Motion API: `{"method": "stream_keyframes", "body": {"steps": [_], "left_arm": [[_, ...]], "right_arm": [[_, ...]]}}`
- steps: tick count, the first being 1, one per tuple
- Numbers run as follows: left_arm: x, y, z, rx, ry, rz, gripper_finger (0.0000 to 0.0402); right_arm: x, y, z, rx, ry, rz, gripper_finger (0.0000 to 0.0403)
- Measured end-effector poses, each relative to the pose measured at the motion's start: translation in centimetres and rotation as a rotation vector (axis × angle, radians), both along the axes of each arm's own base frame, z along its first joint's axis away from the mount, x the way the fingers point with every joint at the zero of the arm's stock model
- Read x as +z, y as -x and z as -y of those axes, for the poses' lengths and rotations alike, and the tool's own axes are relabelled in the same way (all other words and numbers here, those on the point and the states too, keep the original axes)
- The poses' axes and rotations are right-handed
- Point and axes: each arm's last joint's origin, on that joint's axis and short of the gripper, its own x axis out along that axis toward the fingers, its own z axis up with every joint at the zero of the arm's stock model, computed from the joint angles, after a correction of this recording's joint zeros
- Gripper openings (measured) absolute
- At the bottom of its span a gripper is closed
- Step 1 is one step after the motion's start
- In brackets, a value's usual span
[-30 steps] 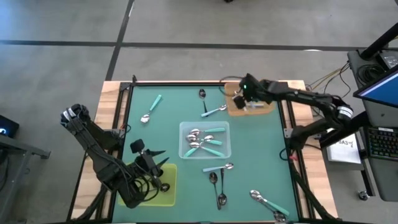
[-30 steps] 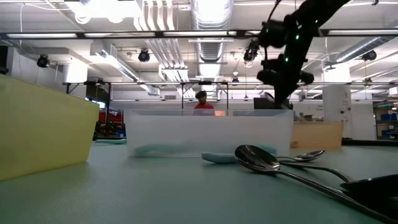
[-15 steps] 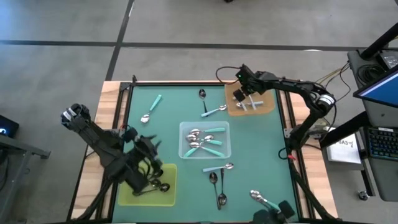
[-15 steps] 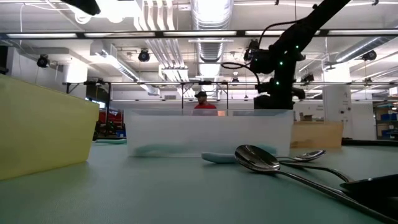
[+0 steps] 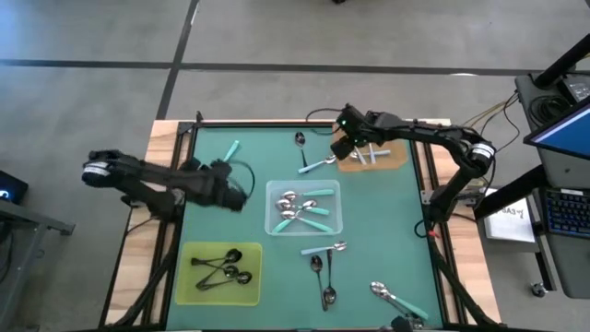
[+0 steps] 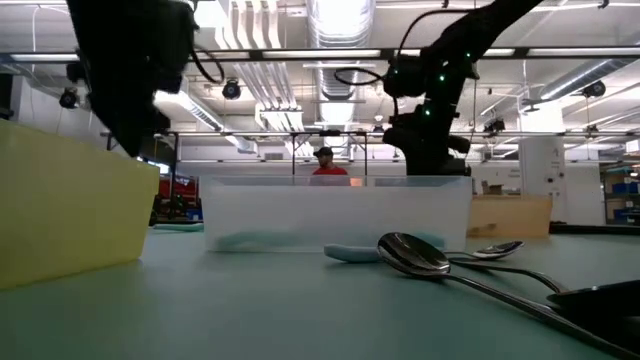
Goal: Sort silverware by color (type)
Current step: Put the green spoon into the transparent bin
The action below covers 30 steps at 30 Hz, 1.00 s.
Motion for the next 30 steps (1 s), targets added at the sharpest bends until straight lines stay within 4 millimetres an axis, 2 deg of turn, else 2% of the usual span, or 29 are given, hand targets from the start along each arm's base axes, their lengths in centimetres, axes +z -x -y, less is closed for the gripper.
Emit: {"method": "stream_keyframes", "body": {"steps": [7,11,14,19,30], "left_arm": [[-2.7,0.6,-7.3,0.039,0.121,0.165,0.0115],[-3.6,1.8,-11.6,0.14,0.14,0.256,0.0115],[-4.1,2.5,-13.8,0.157,0.194,0.303,0.0115],[-5.5,2.2,-15.0,0.073,0.331,0.303,0.0115],[-9.7,1.4,-16.4,0.095,0.399,0.163,0.0111]], "right_arm": [[0.2,-1.5,-2.6,0.092,0.003,0.003,0.0148],[0.2,-1.9,-3.4,0.125,0.007,-0.001,0.0146],[0.2,-2.1,-3.6,0.158,0.015,-0.012,0.0149],[0.2,-2.0,-3.6,0.183,0.028,-0.026,0.0152],[0.2,-2.1,-3.8,0.167,0.02,-0.017,0.0143]]}}
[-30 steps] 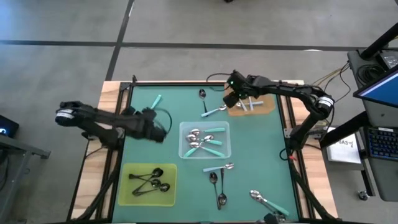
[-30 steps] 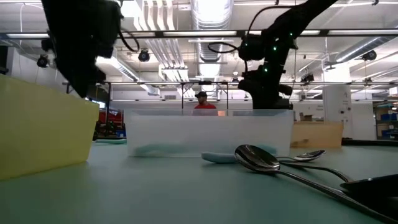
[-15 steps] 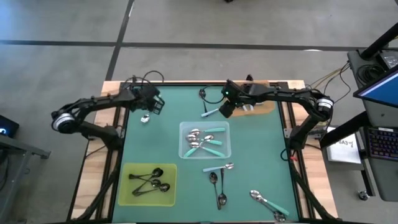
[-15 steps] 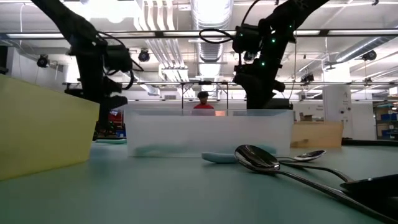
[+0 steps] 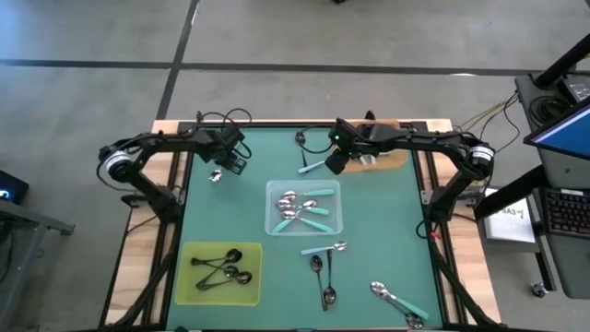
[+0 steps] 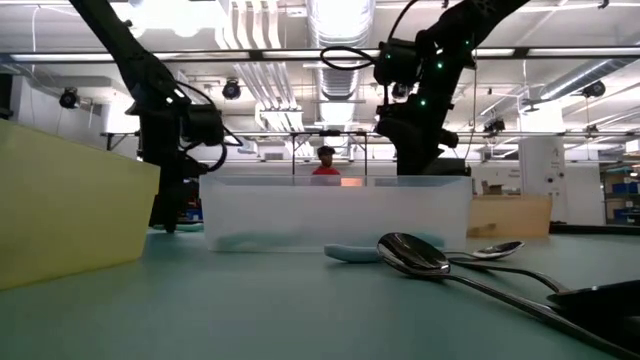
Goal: Sort silverware by color (type)
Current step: Put the green spoon into the transparent bin
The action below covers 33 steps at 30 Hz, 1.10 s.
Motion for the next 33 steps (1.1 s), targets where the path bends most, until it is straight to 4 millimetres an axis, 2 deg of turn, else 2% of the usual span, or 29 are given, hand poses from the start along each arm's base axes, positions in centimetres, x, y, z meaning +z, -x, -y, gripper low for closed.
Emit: {"method": "stream_keyframes", "body": {"steps": [3,7,13,20,25,28,33], "left_arm": [[-0.1,-0.3,0.0,-0.008,-0.007,-0.016,0.0085],[0.6,-0.3,0.1,0.003,-0.015,0.027,0.0028],[2.6,-0.1,0.3,0.045,-0.055,0.111,0.0028],[6.0,-2.1,1.8,-0.041,-0.063,0.31,0.0028],[9.3,-5.3,5.4,-0.23,-0.084,0.443,0.0028],[11.1,-7.8,8.7,-0.372,-0.101,0.547,0.0028],[13.1,-11.1,14.3,-0.598,-0.157,0.682,0.0035]], "right_arm": [[0.0,0.0,-0.3,0.008,-0.005,-0.008,0.0144],[-0.1,-0.1,-0.9,0.005,-0.024,-0.021,0.0145],[-0.2,-0.5,-2.4,0.029,-0.046,-0.032,0.0144],[0.8,-0.7,-4.4,0.069,-0.042,0.004,0.0133],[2.4,-0.3,-5.6,0.07,-0.038,0.067,0.0128],[3.3,0.1,-6.3,0.065,-0.04,0.103,0.0129],[4.2,0.5,-7.1,0.062,-0.041,0.131,0.0128]]}}
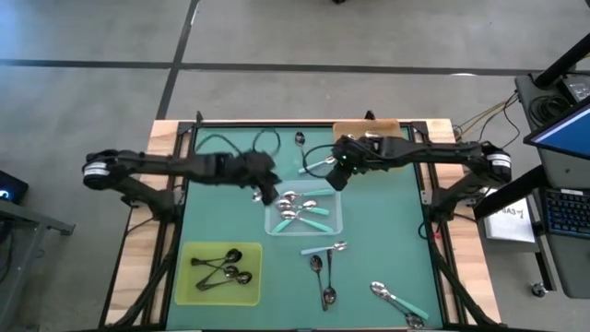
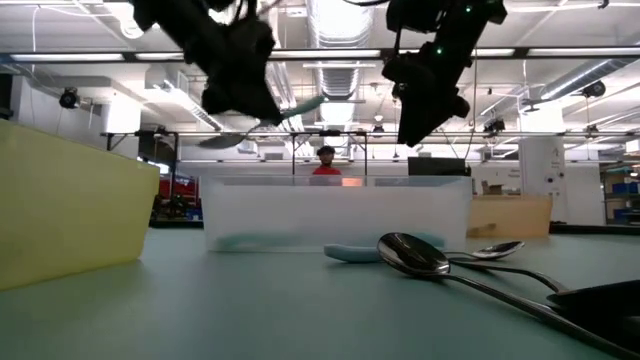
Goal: Sort silverware by color (type)
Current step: Put the green spoon into the transparent bin, then put the black spoon into the yellow bin
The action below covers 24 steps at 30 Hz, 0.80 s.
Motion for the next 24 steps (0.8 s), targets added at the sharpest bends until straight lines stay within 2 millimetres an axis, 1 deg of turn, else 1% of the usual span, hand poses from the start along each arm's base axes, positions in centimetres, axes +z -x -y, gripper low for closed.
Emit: {"method": "stream_keyframes", "body": {"steps": [3,5,7,10,16,18,21,24], "left_arm": [[0.1,-1.2,2.2,-0.034,-0.079,0.013,0.0052],[0.0,-1.9,3.0,-0.04,-0.096,0.006,0.0064],[-0.2,-2.6,3.5,-0.043,-0.103,0.003,0.0073],[-0.8,-3.4,3.5,-0.021,-0.101,-0.019,0.0084],[-0.9,-4.6,2.9,-0.01,-0.12,-0.04,0.0097],[-0.7,-4.9,2.4,-0.011,-0.139,-0.043,0.01],[-0.2,-5.5,0.5,0.091,-0.175,-0.031,0.0102],[-1.1,-6.2,-1.5,0.184,-0.146,-0.046,0.0103]], "right_arm": [[0.3,0.1,-0.4,-0.002,-0.005,0.014,0.0128],[0.4,0.2,-0.6,-0.006,-0.011,0.013,0.013],[0.3,0.5,-0.7,-0.012,-0.02,-0.006,0.013],[0.2,0.8,-0.8,-0.023,-0.033,-0.042,0.0127],[-0.1,1.5,-0.9,-0.037,-0.053,-0.11,0.0126],[-0.1,1.5,-0.9,-0.037,-0.054,-0.115,0.0124],[0.0,1.6,-0.9,-0.029,-0.048,-0.113,0.0123],[0.0,1.6,-0.9,-0.029,-0.046,-0.111,0.0125]]}}
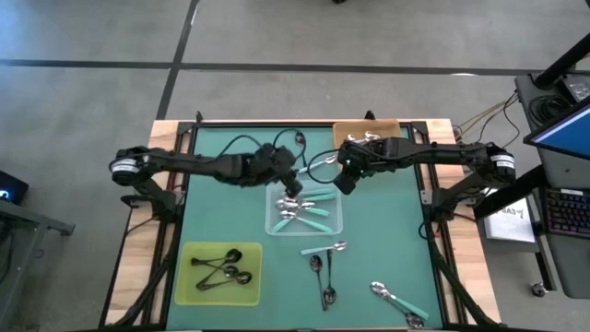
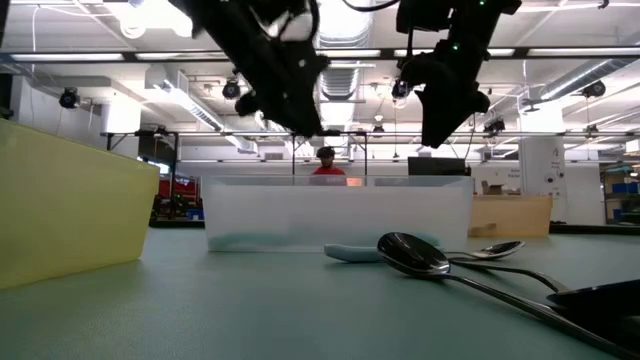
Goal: Sort silverware by color (type)
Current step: Put the black spoon into the yellow bin
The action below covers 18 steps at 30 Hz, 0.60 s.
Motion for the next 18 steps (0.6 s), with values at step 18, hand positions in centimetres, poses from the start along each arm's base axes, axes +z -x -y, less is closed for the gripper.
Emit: {"method": "stream_keyframes", "body": {"steps": [18], "left_arm": [[-7.2,-6.5,-8.3,0.047,0.107,-0.308,0.0103]], "right_arm": [[0.1,0.2,-0.1,0.111,0.037,-0.049,0.0124]]}}
